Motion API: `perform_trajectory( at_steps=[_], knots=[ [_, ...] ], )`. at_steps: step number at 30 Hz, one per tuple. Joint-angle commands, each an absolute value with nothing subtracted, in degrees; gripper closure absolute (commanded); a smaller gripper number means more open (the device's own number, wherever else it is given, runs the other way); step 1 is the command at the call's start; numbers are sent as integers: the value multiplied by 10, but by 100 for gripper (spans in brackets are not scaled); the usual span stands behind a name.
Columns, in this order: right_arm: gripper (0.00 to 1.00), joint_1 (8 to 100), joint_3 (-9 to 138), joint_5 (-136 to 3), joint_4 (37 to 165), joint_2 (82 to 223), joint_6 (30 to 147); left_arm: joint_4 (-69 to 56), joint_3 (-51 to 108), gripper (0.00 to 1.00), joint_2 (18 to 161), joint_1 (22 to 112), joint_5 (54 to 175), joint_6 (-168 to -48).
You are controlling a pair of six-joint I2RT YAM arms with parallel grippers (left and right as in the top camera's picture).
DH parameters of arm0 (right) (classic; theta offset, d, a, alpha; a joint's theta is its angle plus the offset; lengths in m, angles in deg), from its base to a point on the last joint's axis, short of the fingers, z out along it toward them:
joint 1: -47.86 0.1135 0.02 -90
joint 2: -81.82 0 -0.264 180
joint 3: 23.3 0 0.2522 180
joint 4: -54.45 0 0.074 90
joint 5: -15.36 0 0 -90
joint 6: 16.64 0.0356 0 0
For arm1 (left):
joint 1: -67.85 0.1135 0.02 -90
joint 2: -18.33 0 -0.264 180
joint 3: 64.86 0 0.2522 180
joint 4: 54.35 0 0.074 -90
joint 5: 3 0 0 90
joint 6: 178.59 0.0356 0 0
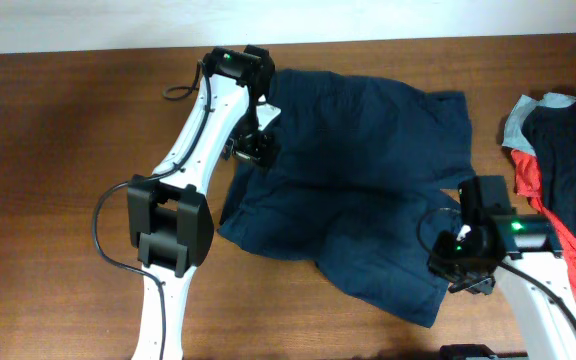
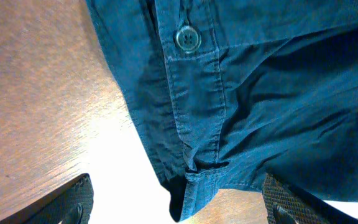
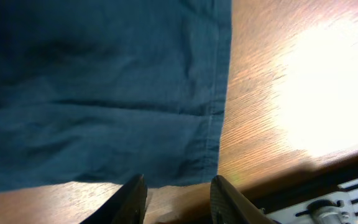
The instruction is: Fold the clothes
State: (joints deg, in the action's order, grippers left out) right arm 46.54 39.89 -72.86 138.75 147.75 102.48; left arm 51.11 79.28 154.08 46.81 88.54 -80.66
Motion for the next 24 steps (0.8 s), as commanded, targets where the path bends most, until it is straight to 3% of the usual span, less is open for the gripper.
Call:
perform_trajectory(
  at_steps=[1,16,24],
  knots=[
    [60,463,371,-705,1374,1493,1046,509,778,13,1522,469,898,-817],
    [58,463,314,-692,1341,1501,1084,422,660,17,1522,470,921,-815],
    [40,463,292,-693,1325,1501,1101,448,654,20,1522,467,924,-846]
  ],
)
